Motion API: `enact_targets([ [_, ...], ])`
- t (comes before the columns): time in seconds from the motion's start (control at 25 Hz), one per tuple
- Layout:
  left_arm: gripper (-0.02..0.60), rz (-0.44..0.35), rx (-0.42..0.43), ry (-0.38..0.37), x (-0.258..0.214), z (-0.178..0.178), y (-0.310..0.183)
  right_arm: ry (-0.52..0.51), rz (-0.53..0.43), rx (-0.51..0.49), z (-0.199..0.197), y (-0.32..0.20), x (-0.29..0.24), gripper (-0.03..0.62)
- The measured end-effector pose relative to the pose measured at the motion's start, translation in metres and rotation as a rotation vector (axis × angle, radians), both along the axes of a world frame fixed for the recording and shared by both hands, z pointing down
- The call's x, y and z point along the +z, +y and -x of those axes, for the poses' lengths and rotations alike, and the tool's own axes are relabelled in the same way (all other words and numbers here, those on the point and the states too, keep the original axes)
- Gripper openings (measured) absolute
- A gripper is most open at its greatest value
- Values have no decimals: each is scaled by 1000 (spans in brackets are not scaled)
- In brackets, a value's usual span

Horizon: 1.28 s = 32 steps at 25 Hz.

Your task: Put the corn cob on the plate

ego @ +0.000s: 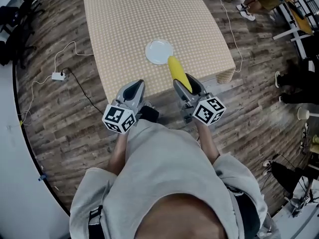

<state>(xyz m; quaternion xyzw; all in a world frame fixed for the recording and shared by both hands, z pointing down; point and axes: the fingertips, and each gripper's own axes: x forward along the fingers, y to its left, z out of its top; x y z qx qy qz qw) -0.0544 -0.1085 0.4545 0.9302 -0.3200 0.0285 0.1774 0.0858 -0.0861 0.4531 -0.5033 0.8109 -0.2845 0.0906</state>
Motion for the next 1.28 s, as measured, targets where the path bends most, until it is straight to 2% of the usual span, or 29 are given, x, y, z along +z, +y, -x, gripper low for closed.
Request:
enact_targets([
  [0.24,8,-2,19,5,-14,7,-60,-4,1,26,7,-64,-11,255],
  [0.44,8,8,22,9,-19,17,-87,16,0,31,14,-94,-19,255],
  [0.8,8,22,-1,-15,-25,9,-93,33,19,12,2,-104,-23,255],
  [1.28,8,22,-91,-39,-29,-9,-98,23,12,-87,-12,-116,-26,255],
])
